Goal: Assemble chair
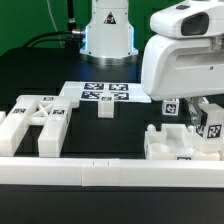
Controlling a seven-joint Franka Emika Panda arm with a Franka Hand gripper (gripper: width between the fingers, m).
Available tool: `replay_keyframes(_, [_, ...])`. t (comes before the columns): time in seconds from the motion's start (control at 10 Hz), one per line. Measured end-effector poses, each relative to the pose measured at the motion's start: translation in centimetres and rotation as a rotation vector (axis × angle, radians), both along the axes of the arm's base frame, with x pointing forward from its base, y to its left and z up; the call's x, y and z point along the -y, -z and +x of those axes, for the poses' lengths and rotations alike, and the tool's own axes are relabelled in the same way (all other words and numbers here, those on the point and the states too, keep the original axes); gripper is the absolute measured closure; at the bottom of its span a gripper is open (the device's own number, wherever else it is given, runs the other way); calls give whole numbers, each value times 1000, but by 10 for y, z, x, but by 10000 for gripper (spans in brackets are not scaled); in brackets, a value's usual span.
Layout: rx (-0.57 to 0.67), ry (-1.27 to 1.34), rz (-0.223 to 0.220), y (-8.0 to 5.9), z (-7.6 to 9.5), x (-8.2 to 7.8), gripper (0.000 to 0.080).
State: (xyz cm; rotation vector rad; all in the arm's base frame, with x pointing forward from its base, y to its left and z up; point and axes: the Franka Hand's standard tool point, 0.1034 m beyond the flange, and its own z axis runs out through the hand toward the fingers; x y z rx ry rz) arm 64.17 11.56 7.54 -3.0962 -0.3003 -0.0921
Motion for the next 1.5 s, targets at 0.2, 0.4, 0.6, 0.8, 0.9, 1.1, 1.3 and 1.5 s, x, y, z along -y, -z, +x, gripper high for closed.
replay_keyframes(0.2, [-4,239,33,1,-1,-2,514])
replay_keyframes(0.4, [0,471,52,1,-3,-2,512])
replay_keyframes(0.6, [-10,690,67,2,-3,0,512])
replay_keyframes(0.8, [-23,899,74,2,-4,0,512])
replay_keyframes(0.9, [-27,1000,76,2,-4,-1,512])
replay_keyframes(1.1, [-35,1195,67,2,-5,-3,512])
replay_keyframes(1.3, [-49,1353,86,2,-5,-2,512])
replay_keyframes(1.5, [-47,1286,83,2,-5,-3,357])
